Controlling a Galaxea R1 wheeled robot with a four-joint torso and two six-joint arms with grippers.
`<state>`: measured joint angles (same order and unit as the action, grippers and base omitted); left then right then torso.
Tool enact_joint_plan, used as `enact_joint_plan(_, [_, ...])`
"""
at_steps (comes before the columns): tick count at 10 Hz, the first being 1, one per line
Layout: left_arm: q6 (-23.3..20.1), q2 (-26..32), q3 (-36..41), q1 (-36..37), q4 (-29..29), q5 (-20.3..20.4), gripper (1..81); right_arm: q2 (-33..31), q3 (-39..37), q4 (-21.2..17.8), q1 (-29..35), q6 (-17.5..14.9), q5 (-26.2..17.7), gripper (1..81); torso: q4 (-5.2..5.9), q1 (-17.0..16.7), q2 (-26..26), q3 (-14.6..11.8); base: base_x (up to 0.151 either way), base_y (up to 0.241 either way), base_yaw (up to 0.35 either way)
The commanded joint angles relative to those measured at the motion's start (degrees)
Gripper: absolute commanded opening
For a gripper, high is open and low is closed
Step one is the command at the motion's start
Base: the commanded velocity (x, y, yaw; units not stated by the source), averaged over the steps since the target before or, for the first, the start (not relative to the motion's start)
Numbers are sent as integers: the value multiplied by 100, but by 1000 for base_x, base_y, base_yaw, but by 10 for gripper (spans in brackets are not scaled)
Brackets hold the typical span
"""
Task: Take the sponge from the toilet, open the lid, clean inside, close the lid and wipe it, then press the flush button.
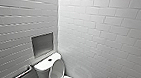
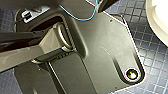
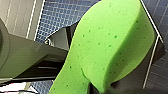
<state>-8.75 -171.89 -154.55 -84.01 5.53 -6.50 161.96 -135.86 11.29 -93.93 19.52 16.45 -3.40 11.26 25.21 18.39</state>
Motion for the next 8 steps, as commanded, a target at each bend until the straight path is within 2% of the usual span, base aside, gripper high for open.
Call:
enact_joint_plan(1, [-12, 40, 13, 248, -35, -379, 811, 23, -132, 110, 141, -9, -247, 10, 0, 0, -2, 0, 0, 0, 0])
enact_joint_plan(8, [14, 66, 13, 248, -61, -370, 811, 40, -159, 110, 159, -9, -247, 10, 0, -18, -5, 15, 100, 0, 0])
